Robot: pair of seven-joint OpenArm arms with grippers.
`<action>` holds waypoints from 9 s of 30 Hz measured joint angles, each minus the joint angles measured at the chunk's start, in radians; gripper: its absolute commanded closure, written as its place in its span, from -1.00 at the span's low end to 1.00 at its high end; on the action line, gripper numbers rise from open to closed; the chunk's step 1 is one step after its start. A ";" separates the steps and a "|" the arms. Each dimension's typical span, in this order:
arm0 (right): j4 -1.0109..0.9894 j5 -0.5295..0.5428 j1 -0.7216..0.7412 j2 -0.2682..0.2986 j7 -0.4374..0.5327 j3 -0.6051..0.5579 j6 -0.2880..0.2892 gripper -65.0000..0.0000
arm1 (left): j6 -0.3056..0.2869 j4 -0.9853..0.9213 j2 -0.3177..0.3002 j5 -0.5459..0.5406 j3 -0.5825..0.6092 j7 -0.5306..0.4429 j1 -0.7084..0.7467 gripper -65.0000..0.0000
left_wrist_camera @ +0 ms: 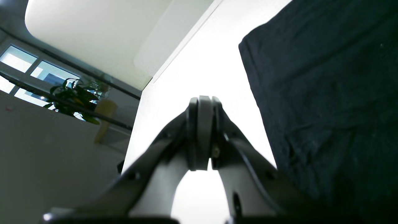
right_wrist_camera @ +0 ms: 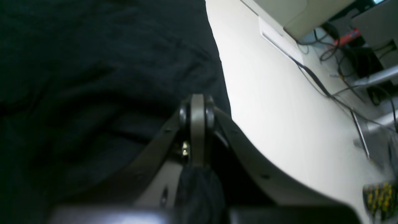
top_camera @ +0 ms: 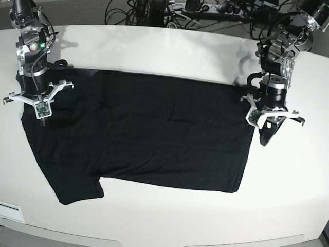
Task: Fold the T-shirt properly
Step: 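Lift and lay the collar edge back down, smoothing the shirt flat, then move the left gripper to the hem corner and the right gripper to the sleeve, then grasp the hem side and fold it over toward the collar edge with both grippers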
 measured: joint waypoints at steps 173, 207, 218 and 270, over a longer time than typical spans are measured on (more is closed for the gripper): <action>-1.043 0.574 0.787 -0.039 -0.237 0.209 0.467 -0.03 | -0.934 -0.922 0.361 -1.224 -0.288 0.515 -0.572 1.00; -1.321 0.863 0.921 -0.059 -0.393 0.209 0.805 1.00 | -1.070 -0.926 0.359 -1.159 -0.288 0.474 -0.571 1.00; -0.740 0.806 0.595 -0.003 -0.357 0.148 0.810 1.00 | -1.172 -0.925 0.358 -1.064 -0.288 0.391 -0.565 1.00; -0.249 1.412 0.030 0.187 -0.823 0.689 0.817 1.00 | -1.171 -0.499 0.132 -1.223 -0.278 0.478 -0.468 1.00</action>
